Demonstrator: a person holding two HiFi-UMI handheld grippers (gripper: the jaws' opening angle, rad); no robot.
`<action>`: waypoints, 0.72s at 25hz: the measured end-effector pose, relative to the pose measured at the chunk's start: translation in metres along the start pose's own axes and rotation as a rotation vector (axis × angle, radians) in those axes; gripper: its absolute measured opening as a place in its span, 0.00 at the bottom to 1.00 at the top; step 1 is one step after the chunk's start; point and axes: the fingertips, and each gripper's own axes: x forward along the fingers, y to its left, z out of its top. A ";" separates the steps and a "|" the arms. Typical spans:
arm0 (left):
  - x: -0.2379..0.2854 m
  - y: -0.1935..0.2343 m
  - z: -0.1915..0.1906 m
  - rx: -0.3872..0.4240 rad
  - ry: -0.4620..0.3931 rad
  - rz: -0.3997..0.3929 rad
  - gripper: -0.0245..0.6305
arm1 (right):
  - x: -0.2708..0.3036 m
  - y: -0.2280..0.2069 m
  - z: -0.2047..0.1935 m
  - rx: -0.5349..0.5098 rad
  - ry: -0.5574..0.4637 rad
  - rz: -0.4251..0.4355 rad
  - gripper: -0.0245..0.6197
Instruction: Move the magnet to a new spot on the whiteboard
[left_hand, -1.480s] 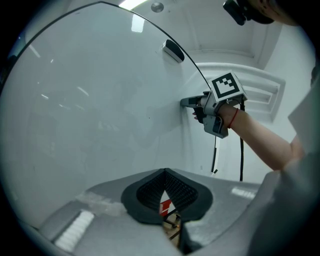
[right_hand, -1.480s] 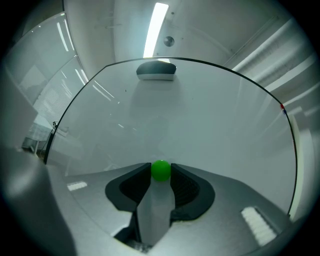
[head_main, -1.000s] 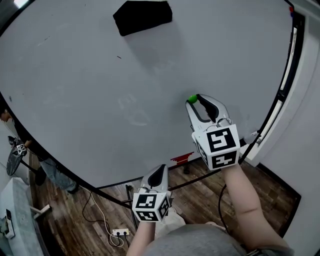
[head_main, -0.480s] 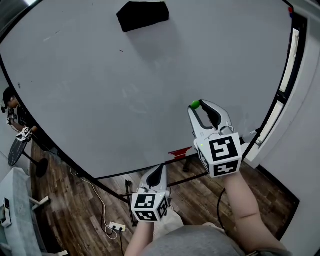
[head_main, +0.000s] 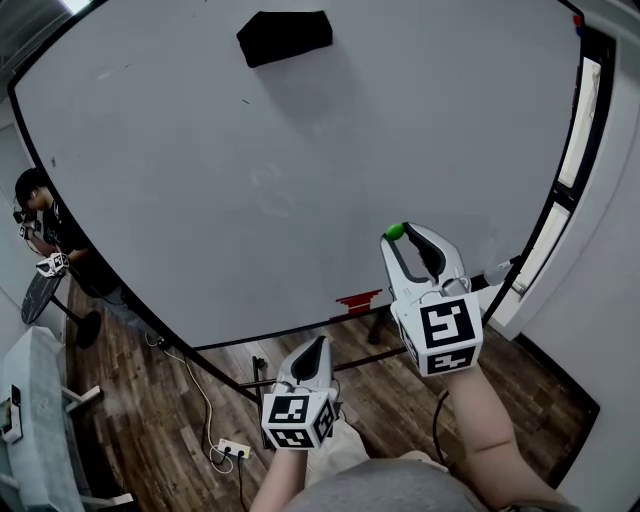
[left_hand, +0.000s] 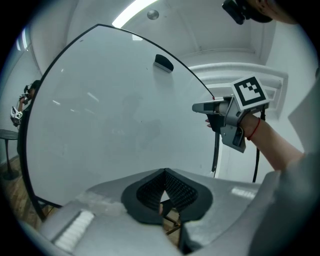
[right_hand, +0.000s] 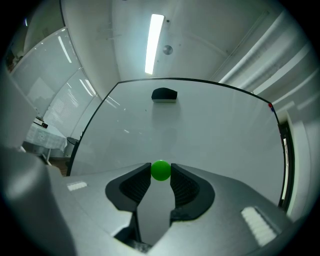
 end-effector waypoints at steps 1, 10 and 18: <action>-0.002 -0.002 -0.001 -0.003 0.001 0.002 0.04 | -0.005 0.001 -0.002 0.002 0.002 0.000 0.23; -0.024 -0.016 -0.013 -0.001 0.017 0.004 0.04 | -0.039 0.013 -0.017 0.029 0.032 0.013 0.23; -0.046 -0.012 -0.015 -0.013 0.012 0.043 0.04 | -0.049 0.030 -0.013 0.046 0.028 0.047 0.23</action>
